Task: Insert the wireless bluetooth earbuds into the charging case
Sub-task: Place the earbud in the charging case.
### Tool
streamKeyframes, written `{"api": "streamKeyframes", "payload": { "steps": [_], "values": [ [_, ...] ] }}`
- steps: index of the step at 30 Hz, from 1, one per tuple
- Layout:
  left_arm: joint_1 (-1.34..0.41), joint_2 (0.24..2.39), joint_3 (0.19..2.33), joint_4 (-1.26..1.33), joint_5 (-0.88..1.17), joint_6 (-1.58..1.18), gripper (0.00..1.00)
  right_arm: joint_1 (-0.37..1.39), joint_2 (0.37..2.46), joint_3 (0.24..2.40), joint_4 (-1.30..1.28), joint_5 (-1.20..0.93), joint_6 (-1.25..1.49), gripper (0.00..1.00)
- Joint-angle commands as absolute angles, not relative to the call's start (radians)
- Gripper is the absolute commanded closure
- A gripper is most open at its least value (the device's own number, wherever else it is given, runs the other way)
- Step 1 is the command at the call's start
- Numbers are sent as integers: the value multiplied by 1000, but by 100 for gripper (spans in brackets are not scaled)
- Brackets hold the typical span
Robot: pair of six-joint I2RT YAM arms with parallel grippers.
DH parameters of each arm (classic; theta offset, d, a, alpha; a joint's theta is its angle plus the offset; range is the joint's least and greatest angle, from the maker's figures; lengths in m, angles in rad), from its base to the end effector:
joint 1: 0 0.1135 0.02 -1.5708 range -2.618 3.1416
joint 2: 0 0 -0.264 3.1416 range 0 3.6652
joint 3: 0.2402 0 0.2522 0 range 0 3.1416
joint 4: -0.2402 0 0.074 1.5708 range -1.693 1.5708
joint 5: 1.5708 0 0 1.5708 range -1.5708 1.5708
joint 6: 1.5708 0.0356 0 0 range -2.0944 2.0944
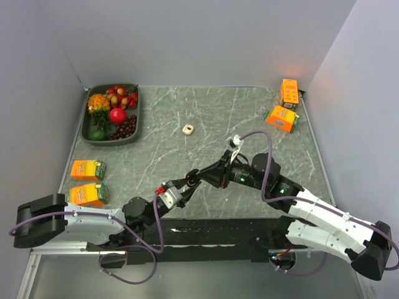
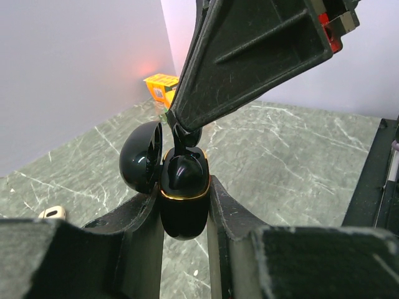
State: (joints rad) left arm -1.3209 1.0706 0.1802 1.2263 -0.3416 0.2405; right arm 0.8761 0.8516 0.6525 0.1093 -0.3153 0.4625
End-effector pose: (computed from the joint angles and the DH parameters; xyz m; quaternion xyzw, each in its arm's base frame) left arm 0.0599 -0.1866 0.2279 0.3031 0.5028 -0.3289 0.7397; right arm 0.1231 0.1649 0.3128 -0.2533 0.6917 0.5043 0.4506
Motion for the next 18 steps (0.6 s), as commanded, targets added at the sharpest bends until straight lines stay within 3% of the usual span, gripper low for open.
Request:
{"api": "streamKeyframes", "payload": {
  "steps": [1,18],
  "values": [
    [-1364,1029,236,1419,-198,261,99,868,897,652,46,-299,494,100],
    [-1373,1005,236,1427,-178,239,99,867,902,615,83,-308,494,100]
  ]
}}
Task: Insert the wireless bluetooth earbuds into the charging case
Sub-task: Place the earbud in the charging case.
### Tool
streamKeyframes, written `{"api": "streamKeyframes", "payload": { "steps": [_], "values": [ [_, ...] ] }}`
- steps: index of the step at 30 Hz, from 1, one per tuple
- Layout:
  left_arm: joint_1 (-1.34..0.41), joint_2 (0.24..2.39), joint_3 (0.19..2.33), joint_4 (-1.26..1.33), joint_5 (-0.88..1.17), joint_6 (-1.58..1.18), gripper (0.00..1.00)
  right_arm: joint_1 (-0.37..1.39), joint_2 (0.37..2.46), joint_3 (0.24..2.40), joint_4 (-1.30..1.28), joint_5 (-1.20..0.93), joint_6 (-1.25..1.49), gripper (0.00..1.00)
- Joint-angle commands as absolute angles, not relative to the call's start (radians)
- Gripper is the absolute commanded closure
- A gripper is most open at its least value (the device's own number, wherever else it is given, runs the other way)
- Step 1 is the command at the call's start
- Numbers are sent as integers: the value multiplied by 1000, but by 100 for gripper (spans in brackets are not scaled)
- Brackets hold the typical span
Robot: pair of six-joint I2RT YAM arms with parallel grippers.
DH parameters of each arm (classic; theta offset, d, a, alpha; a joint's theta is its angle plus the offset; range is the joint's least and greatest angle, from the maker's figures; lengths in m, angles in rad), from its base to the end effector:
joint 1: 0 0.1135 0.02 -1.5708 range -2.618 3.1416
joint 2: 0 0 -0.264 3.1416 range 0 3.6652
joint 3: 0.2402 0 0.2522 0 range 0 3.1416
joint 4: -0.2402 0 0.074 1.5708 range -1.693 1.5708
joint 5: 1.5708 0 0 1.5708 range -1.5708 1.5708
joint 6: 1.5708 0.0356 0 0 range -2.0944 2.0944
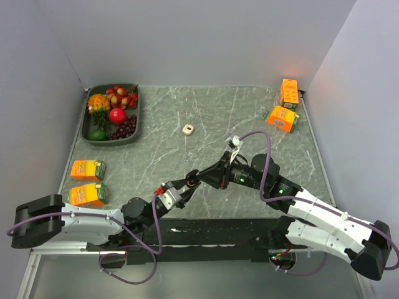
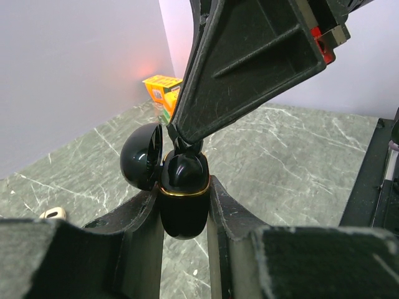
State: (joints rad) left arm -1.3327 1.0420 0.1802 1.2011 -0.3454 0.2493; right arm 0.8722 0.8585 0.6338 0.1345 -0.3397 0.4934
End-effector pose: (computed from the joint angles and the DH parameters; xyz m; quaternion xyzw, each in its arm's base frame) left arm 0.0573 -0.1849 0.2304 0.3059 0.4998 -0.3296 0.7402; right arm 0.1239 0.1659 0.3075 -0.2490 0.6932 0.5163 0.4370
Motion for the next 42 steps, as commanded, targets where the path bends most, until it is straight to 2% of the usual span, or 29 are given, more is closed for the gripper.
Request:
{"api": "streamKeyframes", "payload": {
  "steps": [1,2,3,6,9,15,28,38,42],
  "values": [
    [-1374,1006,238,1424,-176,239,99,868,902,615,80,-304,494,99],
    [-1373,1008,238,1422,-178,239,99,868,899,617,78,-298,492,94],
    [-1373,1009,238,1420,-181,238,99,868,896,618,72,-293,492,83],
    [-1374,1015,232,1424,-192,235,99,867,877,629,54,-272,491,64],
    [-1373,1026,227,1427,-204,232,99,868,862,647,35,-252,483,54],
    [-1373,1048,225,1436,-224,227,99,868,838,679,5,-232,471,48],
    [-1373,1060,216,1428,-279,218,99,868,755,696,-40,-212,460,43],
    [-1374,1080,213,1442,-307,203,99,868,696,730,-90,-206,446,33],
    [-1373,1072,215,1434,-307,193,99,868,689,733,-97,-204,442,33]
  ]
}}
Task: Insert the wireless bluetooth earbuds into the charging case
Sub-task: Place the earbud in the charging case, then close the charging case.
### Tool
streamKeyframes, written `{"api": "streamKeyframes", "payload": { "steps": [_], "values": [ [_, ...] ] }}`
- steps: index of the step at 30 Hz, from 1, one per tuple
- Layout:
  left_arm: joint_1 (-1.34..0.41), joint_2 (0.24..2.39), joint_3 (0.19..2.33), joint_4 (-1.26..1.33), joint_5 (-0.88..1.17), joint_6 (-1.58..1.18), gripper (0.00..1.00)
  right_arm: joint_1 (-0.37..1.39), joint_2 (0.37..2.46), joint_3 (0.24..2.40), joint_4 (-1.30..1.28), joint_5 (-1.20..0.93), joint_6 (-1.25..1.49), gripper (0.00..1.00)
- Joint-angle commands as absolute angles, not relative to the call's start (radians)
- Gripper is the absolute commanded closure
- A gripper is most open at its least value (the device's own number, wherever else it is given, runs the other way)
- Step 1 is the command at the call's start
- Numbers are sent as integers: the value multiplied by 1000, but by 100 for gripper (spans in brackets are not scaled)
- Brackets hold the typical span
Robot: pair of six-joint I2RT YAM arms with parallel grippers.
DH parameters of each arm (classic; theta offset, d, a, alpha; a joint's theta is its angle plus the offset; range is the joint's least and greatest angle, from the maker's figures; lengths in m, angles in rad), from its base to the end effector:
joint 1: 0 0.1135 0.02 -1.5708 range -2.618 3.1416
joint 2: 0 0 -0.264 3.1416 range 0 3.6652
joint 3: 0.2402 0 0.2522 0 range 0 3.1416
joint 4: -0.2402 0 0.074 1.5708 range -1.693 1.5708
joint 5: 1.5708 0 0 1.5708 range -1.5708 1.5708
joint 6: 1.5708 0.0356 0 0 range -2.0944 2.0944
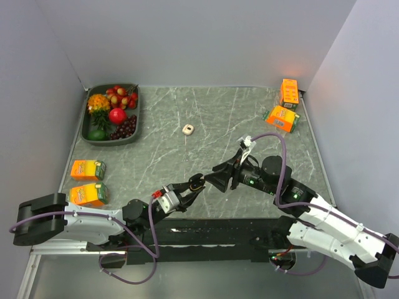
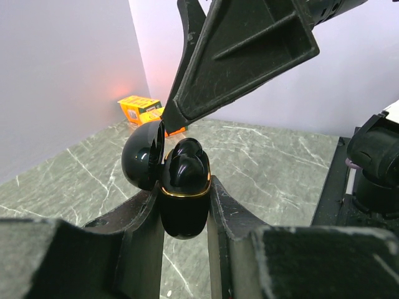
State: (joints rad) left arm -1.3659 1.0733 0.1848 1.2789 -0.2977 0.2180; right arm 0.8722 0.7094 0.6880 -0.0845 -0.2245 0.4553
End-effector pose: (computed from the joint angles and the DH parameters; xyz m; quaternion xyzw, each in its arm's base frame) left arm 0.0499 -0.1887 0.2343 0.3052 0.4743 -0.3768 0.7348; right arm 0.1058 0.1383 0.3287 -0.2262 0.7074 0.4750 0.4721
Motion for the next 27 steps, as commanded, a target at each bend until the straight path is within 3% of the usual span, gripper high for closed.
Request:
{"api": "streamKeyframes", "payload": {
  "steps": [1,9,12,13,16,27],
  "values": [
    [-1374,1069,213,1434,-305,190,99,868,690,730,-98,-206,440,35],
    [-1373,1006,213,1327,-250,132,99,868,728,793,-118,-152,411,53],
    [-1374,988,209,1281,-261,112,99,867,784,867,-155,-137,390,69],
    [-1374,986,203,1281,-267,100,99,868,796,893,-159,-127,382,79],
    [-1373,962,186,1247,-267,65,99,867,845,951,-202,-104,377,89],
    [-1368,896,198,1114,-213,6,99,870,1046,1146,-337,-233,362,89]
  ]
}}
